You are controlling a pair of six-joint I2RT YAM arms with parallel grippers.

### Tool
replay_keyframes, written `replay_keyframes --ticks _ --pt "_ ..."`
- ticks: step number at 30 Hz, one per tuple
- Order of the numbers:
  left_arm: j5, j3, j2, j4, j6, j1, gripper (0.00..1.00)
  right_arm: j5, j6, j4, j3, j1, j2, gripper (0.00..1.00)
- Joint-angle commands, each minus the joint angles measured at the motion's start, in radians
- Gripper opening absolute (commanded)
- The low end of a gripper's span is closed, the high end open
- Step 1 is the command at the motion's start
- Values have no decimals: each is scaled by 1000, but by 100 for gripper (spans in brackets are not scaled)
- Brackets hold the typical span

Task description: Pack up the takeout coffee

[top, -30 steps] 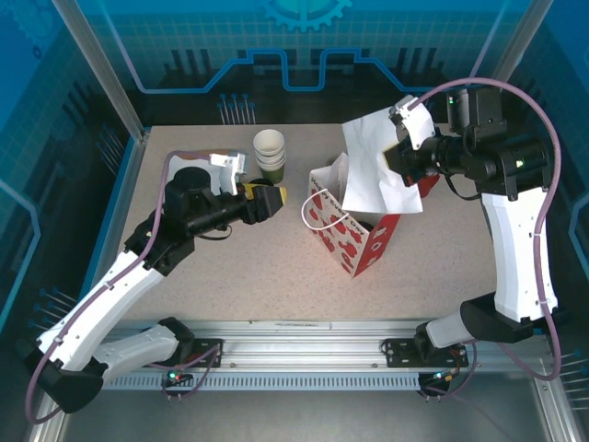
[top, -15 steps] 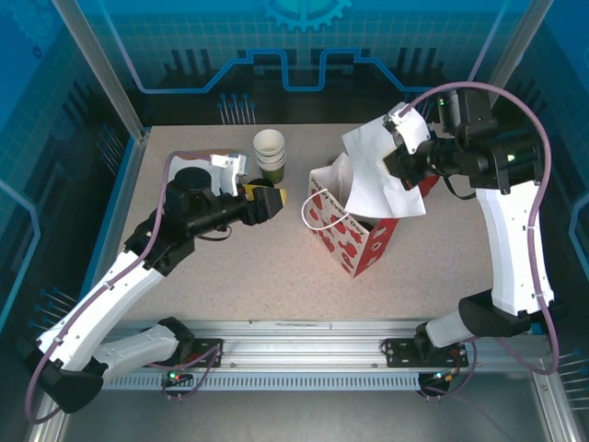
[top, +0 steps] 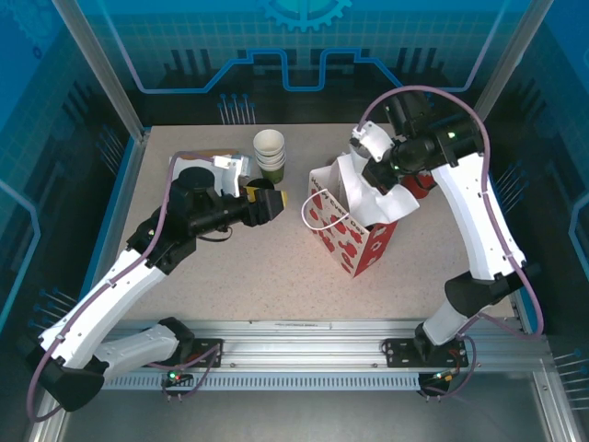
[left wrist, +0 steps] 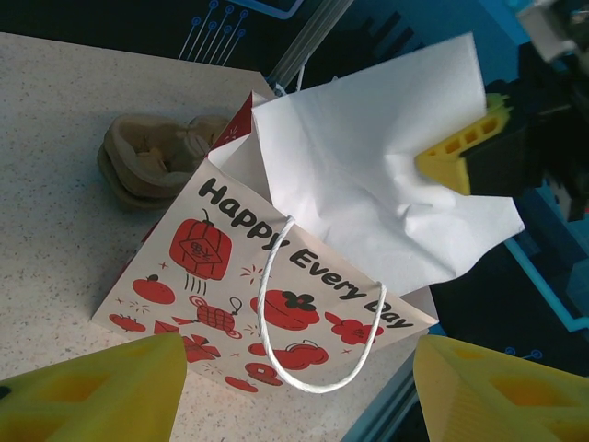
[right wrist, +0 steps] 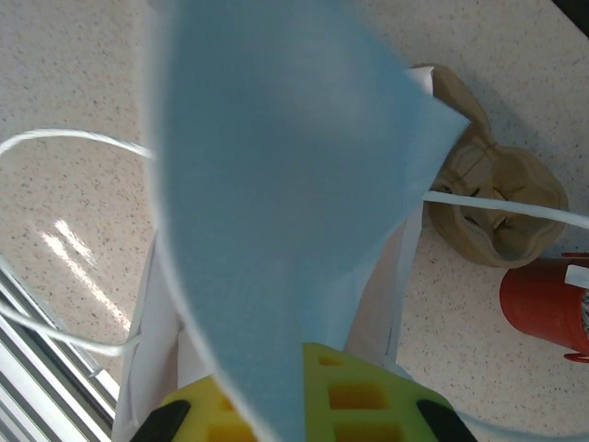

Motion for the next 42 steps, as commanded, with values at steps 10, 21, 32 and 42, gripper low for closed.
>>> replay_keyframes --ticks 10,21,32,42 --pt "-11 9 19 -6 31 -2 68 10 14 13 -94 64 112 0" --pt "-4 -5 37 11 28 -2 68 -3 58 73 -261 72 20 2" --pt "-21 -15 42 9 44 -3 69 -20 118 140 -289 59 -27 38" --pt "-50 -31 34 4 57 -2 69 -55 148 220 -356 47 -98 22"
